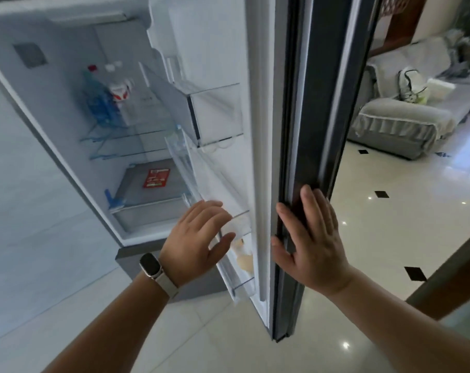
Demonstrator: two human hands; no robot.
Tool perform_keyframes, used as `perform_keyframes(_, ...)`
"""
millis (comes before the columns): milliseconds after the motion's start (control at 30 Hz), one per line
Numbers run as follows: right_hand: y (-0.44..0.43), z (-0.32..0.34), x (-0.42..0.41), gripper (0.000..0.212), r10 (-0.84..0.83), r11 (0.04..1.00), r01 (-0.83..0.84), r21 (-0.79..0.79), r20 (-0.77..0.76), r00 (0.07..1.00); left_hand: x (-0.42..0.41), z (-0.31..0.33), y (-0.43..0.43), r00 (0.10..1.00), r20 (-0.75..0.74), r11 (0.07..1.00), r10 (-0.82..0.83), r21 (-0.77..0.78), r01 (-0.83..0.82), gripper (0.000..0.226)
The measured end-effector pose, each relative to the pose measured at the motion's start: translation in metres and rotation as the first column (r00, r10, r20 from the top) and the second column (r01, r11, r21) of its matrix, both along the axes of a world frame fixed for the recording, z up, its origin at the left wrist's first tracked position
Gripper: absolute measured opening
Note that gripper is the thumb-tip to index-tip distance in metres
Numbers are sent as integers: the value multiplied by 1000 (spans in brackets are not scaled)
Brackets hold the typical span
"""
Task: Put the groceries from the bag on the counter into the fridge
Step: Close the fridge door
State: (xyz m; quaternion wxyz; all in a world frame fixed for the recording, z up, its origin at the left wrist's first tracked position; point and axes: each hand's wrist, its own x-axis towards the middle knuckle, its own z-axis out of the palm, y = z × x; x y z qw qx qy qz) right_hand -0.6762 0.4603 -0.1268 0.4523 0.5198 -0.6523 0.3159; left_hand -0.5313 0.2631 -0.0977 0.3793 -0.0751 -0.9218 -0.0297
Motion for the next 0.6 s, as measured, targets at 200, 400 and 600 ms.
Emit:
perform_keyframes(200, -9, 11, 35, 61, 128, 991, -129, -38, -7, 992, 36, -5, -24, 998, 19, 998, 65, 25, -65, 31)
perform_keyframes(400, -31, 34, 65, 64, 116, 992, -111, -62, 71, 991, 75, -4, -53, 990, 33, 990, 137, 42, -138, 31)
perform_keyframes(600, -70, 33, 113, 66, 136, 991, -135, -26, 79, 987, 118, 7, -79, 974, 90, 975, 205, 71, -212, 36)
